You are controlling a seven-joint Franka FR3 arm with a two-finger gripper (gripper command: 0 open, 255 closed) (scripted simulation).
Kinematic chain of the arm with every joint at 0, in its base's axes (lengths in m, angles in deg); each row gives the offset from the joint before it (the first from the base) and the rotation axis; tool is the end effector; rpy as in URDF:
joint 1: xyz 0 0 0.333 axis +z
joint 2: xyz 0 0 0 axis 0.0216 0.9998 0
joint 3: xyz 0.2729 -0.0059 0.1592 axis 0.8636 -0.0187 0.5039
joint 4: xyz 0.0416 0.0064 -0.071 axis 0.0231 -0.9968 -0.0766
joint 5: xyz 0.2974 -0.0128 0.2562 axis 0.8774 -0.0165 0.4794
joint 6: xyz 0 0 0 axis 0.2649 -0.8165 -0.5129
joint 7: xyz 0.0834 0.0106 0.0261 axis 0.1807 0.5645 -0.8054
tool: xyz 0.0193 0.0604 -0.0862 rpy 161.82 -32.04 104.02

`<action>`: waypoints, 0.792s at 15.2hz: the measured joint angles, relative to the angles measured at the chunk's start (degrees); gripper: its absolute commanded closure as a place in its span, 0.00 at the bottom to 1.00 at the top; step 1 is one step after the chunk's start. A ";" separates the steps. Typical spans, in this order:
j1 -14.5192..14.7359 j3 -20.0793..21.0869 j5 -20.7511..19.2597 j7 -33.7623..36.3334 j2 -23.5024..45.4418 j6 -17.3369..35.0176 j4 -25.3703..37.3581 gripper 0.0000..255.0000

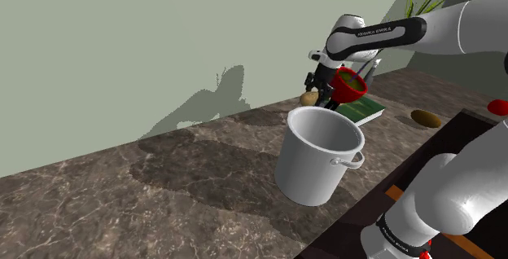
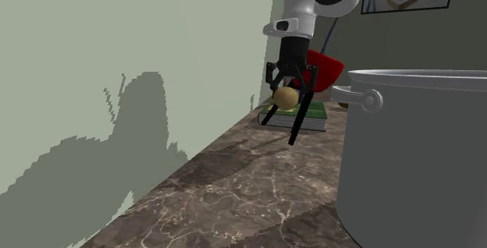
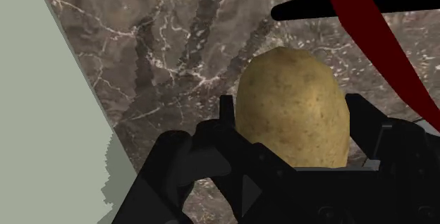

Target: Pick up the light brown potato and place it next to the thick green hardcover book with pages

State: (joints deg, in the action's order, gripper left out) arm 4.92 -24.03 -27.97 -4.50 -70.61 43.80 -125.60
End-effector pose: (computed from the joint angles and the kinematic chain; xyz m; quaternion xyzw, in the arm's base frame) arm 0.4801 -0.1336 0.4563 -0.7944 -0.6046 -0.0580 0.0096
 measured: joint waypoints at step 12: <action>-8.16 -9.18 -6.25 -13.14 -10.01 -2.86 -7.24 1.00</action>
State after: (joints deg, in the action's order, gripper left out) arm -3.24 -33.20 -34.23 -17.64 -80.62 40.95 -132.83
